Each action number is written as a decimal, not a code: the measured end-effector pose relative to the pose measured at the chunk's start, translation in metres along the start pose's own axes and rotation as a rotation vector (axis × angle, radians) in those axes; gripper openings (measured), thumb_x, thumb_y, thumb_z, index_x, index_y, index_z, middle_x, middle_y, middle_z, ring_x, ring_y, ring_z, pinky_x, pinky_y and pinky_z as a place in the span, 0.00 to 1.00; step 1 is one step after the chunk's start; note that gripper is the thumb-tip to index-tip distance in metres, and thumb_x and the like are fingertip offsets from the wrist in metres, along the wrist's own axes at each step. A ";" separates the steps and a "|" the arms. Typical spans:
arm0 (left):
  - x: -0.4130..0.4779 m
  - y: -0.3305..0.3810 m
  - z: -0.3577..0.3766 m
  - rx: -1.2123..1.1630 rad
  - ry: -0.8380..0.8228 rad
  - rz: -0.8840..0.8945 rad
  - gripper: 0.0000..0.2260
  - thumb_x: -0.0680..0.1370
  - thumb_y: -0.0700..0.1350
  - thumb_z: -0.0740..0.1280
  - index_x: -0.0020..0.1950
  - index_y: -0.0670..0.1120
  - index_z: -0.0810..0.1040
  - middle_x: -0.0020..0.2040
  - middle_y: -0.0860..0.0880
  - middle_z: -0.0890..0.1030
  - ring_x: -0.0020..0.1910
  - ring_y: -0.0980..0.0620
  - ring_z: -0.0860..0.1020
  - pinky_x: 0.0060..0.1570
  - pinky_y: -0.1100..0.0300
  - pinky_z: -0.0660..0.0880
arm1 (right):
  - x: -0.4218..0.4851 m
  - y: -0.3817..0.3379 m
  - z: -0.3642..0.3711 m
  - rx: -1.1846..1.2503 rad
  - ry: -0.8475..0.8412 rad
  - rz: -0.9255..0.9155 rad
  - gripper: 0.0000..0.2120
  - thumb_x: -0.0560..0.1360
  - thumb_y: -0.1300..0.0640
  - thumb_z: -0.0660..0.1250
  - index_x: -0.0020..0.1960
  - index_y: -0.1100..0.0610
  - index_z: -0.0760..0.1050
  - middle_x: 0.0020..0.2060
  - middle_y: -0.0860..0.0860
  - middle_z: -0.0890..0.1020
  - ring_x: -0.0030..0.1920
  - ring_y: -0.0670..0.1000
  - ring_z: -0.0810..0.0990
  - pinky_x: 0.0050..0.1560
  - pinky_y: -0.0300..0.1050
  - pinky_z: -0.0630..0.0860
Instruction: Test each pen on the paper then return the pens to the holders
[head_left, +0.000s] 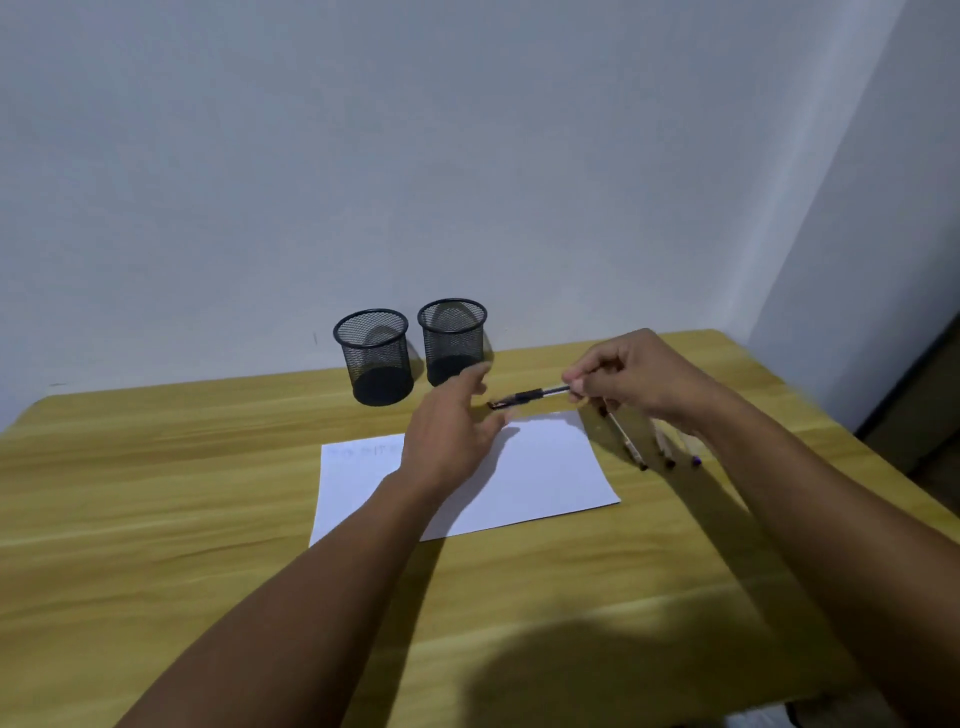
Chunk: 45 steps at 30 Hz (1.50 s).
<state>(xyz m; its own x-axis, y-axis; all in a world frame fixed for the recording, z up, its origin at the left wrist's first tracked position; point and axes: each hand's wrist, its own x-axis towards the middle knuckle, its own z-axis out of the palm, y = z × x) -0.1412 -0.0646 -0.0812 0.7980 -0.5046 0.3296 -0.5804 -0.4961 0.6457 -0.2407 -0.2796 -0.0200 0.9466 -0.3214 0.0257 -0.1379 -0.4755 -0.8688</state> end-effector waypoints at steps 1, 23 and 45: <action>-0.003 0.006 0.008 0.070 -0.045 0.024 0.32 0.76 0.57 0.72 0.77 0.47 0.66 0.70 0.48 0.76 0.69 0.48 0.73 0.67 0.51 0.71 | 0.000 0.006 -0.003 -0.068 0.110 -0.015 0.04 0.75 0.64 0.73 0.47 0.58 0.86 0.38 0.54 0.87 0.37 0.50 0.82 0.41 0.44 0.76; -0.015 -0.007 0.031 0.324 -0.185 0.214 0.15 0.81 0.56 0.63 0.65 0.54 0.80 0.61 0.52 0.76 0.62 0.51 0.72 0.58 0.53 0.74 | -0.027 0.061 0.062 -0.698 0.504 -0.012 0.04 0.76 0.56 0.70 0.44 0.55 0.81 0.38 0.50 0.82 0.43 0.51 0.77 0.43 0.50 0.79; 0.012 0.108 0.096 0.657 -0.284 0.040 0.31 0.77 0.70 0.52 0.69 0.49 0.67 0.64 0.40 0.75 0.63 0.40 0.71 0.59 0.45 0.66 | -0.016 0.072 -0.055 -0.593 0.224 0.393 0.14 0.71 0.48 0.73 0.50 0.54 0.74 0.48 0.54 0.78 0.47 0.57 0.79 0.46 0.51 0.77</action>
<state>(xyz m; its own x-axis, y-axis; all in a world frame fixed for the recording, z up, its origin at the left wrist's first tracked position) -0.2098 -0.1921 -0.0732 0.7529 -0.6514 0.0945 -0.6574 -0.7512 0.0592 -0.2814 -0.3538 -0.0562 0.7220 -0.6877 -0.0767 -0.6480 -0.6330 -0.4236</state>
